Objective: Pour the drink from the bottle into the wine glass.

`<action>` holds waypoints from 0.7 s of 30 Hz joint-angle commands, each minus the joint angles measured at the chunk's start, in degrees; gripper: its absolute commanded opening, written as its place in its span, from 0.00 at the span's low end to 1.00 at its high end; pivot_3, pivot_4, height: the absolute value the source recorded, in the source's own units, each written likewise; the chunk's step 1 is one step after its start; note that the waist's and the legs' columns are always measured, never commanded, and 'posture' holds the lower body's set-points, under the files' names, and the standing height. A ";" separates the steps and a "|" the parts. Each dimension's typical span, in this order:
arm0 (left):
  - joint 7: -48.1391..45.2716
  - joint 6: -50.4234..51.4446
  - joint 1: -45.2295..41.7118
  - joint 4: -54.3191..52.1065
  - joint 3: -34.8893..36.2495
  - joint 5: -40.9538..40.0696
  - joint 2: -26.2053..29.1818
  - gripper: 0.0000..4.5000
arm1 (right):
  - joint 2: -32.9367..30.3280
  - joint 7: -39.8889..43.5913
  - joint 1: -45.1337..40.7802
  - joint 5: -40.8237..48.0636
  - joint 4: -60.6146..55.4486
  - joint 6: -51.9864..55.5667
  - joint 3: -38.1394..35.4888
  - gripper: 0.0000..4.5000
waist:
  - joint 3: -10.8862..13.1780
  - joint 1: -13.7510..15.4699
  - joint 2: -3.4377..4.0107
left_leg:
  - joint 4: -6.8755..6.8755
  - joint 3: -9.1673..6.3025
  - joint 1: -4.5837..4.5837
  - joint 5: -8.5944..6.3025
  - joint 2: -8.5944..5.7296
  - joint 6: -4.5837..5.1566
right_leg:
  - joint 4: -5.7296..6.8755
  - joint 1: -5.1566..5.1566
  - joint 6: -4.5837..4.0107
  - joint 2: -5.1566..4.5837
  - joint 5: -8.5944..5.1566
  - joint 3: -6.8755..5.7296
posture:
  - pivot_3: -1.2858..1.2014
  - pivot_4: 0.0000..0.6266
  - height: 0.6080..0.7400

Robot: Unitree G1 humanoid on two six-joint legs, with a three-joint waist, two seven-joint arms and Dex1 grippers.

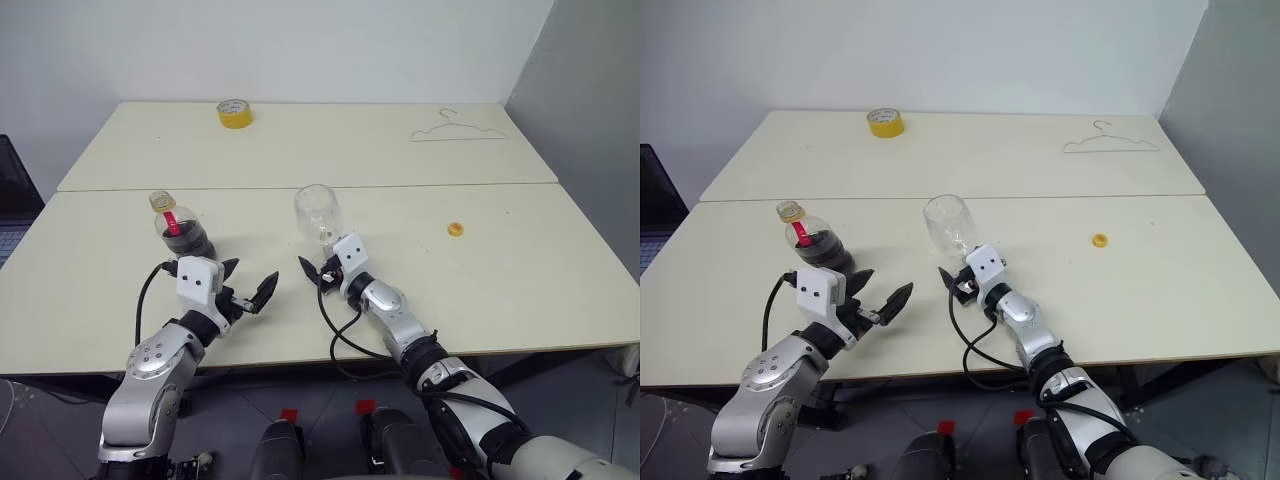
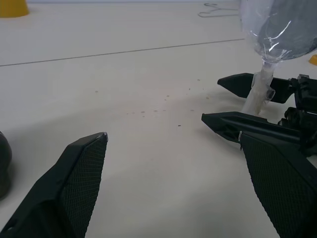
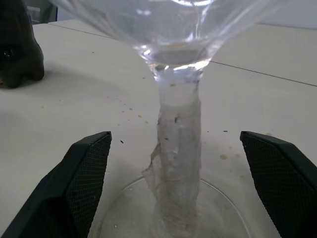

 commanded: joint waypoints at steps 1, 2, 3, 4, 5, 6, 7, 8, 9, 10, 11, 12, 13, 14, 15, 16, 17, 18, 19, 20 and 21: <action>-0.42 -0.56 -0.84 -1.00 0.47 0.00 0.68 1.00 | 1.33 -0.03 0.22 -0.11 -0.72 0.91 -0.52 1.00 | 0.00 0.00 0.00 | 0.00 0.02 -0.01 0.00 0.02 0.00 | -0.01 0.00 0.00 -0.01 0.00 0.00 | 0.52 0.24 1.00; -0.46 -0.54 -0.90 -0.99 0.54 -0.03 0.71 1.00 | 1.00 0.42 0.49 -0.08 -1.97 1.03 -0.36 1.00 | 0.01 0.01 0.01 | 0.00 0.03 -0.03 0.00 0.06 0.00 | -0.02 -0.02 0.00 -0.01 0.00 0.00 | 0.52 0.24 1.00; -0.53 -0.61 -0.94 -0.87 0.60 0.00 0.73 1.00 | 0.56 0.67 0.78 -0.22 -3.36 1.49 -0.16 1.00 | 0.01 0.01 0.01 | 0.00 0.04 -0.04 0.00 0.08 0.00 | -0.03 -0.04 0.00 -0.01 0.00 0.00 | 0.52 0.24 1.00; -0.60 -0.68 -0.95 -0.78 0.65 0.03 0.74 1.00 | 0.21 0.78 1.06 -0.35 -4.54 1.97 0.00 1.00 | 0.02 0.02 0.02 | -0.01 0.05 -0.06 0.00 0.14 -0.01 | -0.02 -0.07 0.00 0.00 0.00 -0.01 | 0.52 0.24 1.00; -0.68 -0.73 -0.95 -0.71 0.70 0.05 0.75 1.00 | -0.16 1.10 1.44 -0.28 -5.94 2.61 0.04 1.00 | 0.02 0.04 0.02 | -0.03 0.06 -0.09 0.00 0.32 -0.01 | -0.02 -0.11 0.00 0.01 0.00 -0.02 | 0.52 0.24 1.00; -0.74 -0.77 -0.96 -0.65 0.71 0.08 0.75 1.00 | -0.59 1.42 1.86 -0.21 -7.36 3.40 0.03 1.00 | 0.02 0.06 0.02 | -0.06 0.07 -0.10 0.00 0.39 -0.01 | -0.02 -0.13 0.00 0.02 0.00 -0.02 | 0.52 0.24 1.00; -0.77 -0.78 -0.98 -0.62 0.71 0.11 0.75 1.00 | -1.00 1.70 2.29 -0.19 -8.68 4.05 0.01 1.00 | 0.02 0.09 0.02 | -0.11 0.09 -0.12 -0.01 0.39 -0.01 | -0.02 -0.16 0.00 0.03 0.00 -0.02 | 0.52 0.24 1.00; -0.79 -0.78 -1.00 -0.59 0.70 0.13 0.76 1.00 | -1.26 1.90 2.63 -0.21 -9.70 4.61 0.00 1.00 | 0.02 0.13 0.02 | -0.16 0.11 -0.13 -0.01 0.38 -0.01 | -0.02 -0.18 0.00 0.08 0.00 -0.02 | 0.52 0.24 1.00; -0.83 -0.79 -1.11 -0.49 0.66 0.15 0.76 1.00 | -1.66 2.06 3.01 -0.25 -10.82 5.35 -0.02 1.00 | 0.02 0.17 0.02 | -0.21 0.11 -0.14 -0.02 0.37 -0.03 | -0.02 -0.19 0.00 0.10 0.00 -0.03 | 0.52 0.24 1.00; -0.87 -0.80 -1.28 -0.38 0.58 0.17 0.74 1.00 | -2.05 2.22 3.42 -0.27 -11.88 5.91 -0.06 1.00 | 0.02 0.18 0.02 | -0.26 0.11 -0.14 -0.04 0.36 -0.06 | -0.01 -0.21 0.00 0.11 0.00 -0.04 | 0.52 0.24 1.00; -0.91 -0.81 -1.46 -0.23 0.52 0.20 0.74 1.00 | -2.31 2.33 3.72 -0.27 -12.66 6.39 -0.08 1.00 | 0.02 0.21 0.02 | -0.30 0.13 -0.15 -0.06 0.34 -0.09 | 0.00 -0.22 0.00 0.14 0.01 -0.05 | 0.52 0.24 1.00; -0.93 -0.82 -1.65 -0.09 0.43 0.23 0.72 1.00 | -2.58 2.43 4.05 -0.25 -13.37 6.90 -0.09 1.00 | 0.02 0.23 0.02 | -0.35 0.12 -0.16 -0.08 0.31 -0.12 | 0.00 -0.24 0.01 0.16 0.01 -0.07 | 0.52 0.24 1.00; -0.96 -0.84 -1.82 0.04 0.33 0.30 0.71 1.00 | -2.84 2.40 4.37 -0.34 -13.90 7.21 -0.03 1.00 | 0.02 0.24 0.02 | -0.40 0.12 -0.16 -0.10 0.25 -0.16 | 0.00 -0.25 0.01 0.16 0.01 -0.07 | 0.52 0.24 1.00; -1.00 -0.84 -1.96 0.14 0.26 0.34 0.69 1.00 | -3.02 2.43 4.65 -0.37 -14.37 7.49 0.01 1.00 | 0.01 0.23 0.01 | -0.44 0.13 -0.16 -0.11 0.17 -0.18 | -0.01 -0.25 0.01 0.16 0.01 -0.07 | 0.52 0.24 1.00; -1.03 -0.86 -2.07 0.21 0.21 0.37 0.67 1.00 | -3.16 2.45 4.89 -0.36 -14.80 7.76 0.05 1.00 | 0.01 0.22 0.01 | -0.50 0.11 -0.15 -0.13 0.04 -0.20 | -0.01 -0.26 0.01 0.17 0.01 -0.07 | 0.52 0.24 1.00; -1.11 -0.87 -2.25 0.38 0.21 0.38 0.70 1.00 | -3.22 2.42 5.01 -0.33 -15.10 8.03 0.04 1.00 | 0.01 0.21 0.01 | -0.59 0.11 -0.13 -0.13 0.02 -0.21 | -0.02 -0.27 0.01 0.17 0.01 -0.06 | 0.52 0.24 1.00; -1.18 -0.88 -2.42 0.53 0.20 0.37 0.72 1.00 | -3.28 2.44 5.16 -0.28 -15.48 8.21 0.02 1.00 | 0.01 0.21 0.01 | -0.69 0.12 -0.12 -0.13 0.00 -0.20 | -0.02 -0.30 0.00 0.17 0.00 -0.05 | 0.52 0.24 1.00; -1.25 -0.90 -2.55 0.66 0.18 0.39 0.74 1.00 | -3.34 2.46 5.33 -0.21 -15.90 8.41 -0.03 1.00 | 0.01 0.21 0.01 | -0.76 0.12 -0.11 -0.13 -0.01 -0.20 | -0.02 -0.33 -0.01 0.16 -0.01 -0.05 | 0.52 0.24 1.00; -1.32 -0.93 -2.62 0.74 0.16 0.41 0.77 1.00 | -3.42 2.54 5.54 -0.16 -16.42 8.66 -0.04 1.00 | 0.01 0.21 0.01 | -0.78 0.11 -0.12 -0.13 -0.01 -0.20 | -0.01 -0.36 -0.03 0.17 -0.02 -0.06 | 0.52 0.24 1.00; -1.41 -0.93 -2.75 0.89 0.19 0.39 0.81 1.00 | -3.51 2.62 5.73 -0.11 -16.87 8.84 -0.06 1.00 | 0.01 0.21 0.01 | -0.81 0.11 -0.12 -0.13 -0.01 -0.20 | -0.01 -0.38 -0.03 0.17 -0.02 -0.06 | 0.52 0.24 1.00; -1.48 -0.94 -2.84 1.00 0.20 0.40 0.86 1.00 | -3.61 2.77 5.98 -0.02 -17.40 9.03 -0.07 1.00 | 0.01 0.21 0.01 | -0.83 0.11 -0.13 -0.13 -0.02 -0.20 | -0.02 -0.40 -0.02 0.17 -0.02 -0.06 | 0.52 0.24 1.00</action>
